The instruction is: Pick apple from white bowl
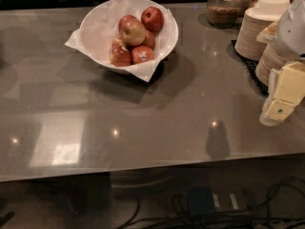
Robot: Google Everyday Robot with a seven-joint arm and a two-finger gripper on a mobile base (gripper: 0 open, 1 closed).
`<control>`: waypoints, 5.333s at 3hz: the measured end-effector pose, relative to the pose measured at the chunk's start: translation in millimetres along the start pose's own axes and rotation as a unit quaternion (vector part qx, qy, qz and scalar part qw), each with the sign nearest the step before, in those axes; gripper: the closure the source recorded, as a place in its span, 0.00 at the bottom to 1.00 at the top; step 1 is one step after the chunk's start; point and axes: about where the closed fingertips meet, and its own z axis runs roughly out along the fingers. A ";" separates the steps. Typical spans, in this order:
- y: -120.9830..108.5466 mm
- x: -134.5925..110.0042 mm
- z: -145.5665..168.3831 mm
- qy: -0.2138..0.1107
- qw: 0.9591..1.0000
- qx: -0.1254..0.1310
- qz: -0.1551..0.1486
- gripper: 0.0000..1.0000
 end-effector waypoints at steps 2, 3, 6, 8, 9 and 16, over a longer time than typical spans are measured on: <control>-9.5 -16.3 5.0 -0.026 1.000 0.011 -0.005 0.00; -29.8 -50.1 19.4 -0.071 0.997 0.019 -0.011 0.00; -112.2 -169.7 70.6 -0.196 0.979 0.040 -0.037 0.00; -163.4 -228.5 111.3 -0.258 0.962 0.055 -0.068 0.00; -163.5 -228.6 111.4 -0.258 0.962 0.055 -0.068 0.00; -204.9 -300.9 160.6 -0.351 0.929 0.053 -0.103 0.28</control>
Offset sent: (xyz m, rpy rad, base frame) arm 0.0377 0.0355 -0.0025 0.1100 -0.0740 0.0474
